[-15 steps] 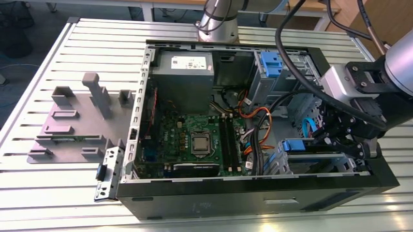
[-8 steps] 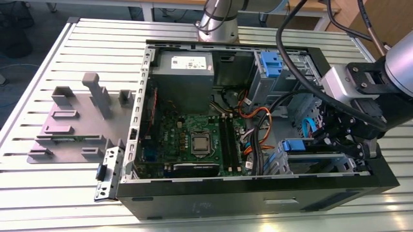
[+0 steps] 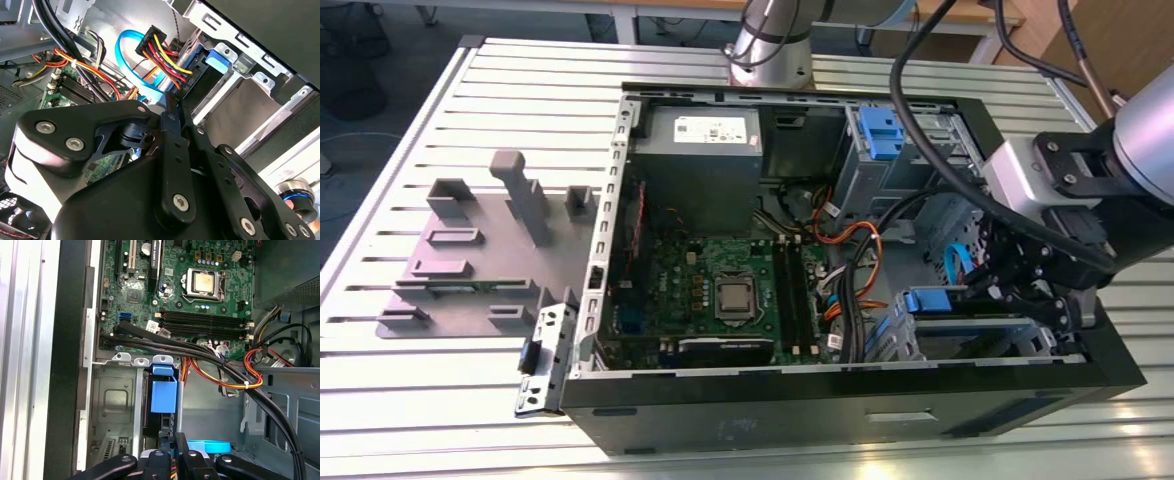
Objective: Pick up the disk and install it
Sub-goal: 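Insert the second disk wire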
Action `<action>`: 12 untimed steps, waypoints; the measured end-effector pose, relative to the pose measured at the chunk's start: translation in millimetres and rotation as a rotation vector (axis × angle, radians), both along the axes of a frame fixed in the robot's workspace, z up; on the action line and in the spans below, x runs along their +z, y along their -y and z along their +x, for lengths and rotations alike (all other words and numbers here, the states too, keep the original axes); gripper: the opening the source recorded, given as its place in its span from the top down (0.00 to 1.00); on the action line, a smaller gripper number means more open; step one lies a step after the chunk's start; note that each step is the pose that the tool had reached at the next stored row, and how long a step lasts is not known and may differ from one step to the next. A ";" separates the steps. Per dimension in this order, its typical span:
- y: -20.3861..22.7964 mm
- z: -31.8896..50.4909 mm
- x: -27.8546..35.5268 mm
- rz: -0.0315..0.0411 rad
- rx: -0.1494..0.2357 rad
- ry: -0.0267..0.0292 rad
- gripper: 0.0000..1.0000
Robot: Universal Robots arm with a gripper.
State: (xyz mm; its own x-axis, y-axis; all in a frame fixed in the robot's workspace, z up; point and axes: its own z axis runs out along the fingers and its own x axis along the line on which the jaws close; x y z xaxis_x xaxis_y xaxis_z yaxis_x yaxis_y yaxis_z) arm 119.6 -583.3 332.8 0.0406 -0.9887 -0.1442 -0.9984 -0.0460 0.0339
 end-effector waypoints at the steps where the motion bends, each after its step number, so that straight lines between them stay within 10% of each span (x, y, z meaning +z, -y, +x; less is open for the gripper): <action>1: 0.0 0.0 -0.3 0.0010 0.000 -0.0003 0.84; 12: 0.0 0.2 -4.2 0.0055 0.000 -0.0061 0.84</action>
State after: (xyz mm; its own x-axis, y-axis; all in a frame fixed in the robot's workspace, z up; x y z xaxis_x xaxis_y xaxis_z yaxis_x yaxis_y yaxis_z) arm 119.8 -583.2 328.6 0.0398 -0.9879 -0.1499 -0.9981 -0.0462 0.0398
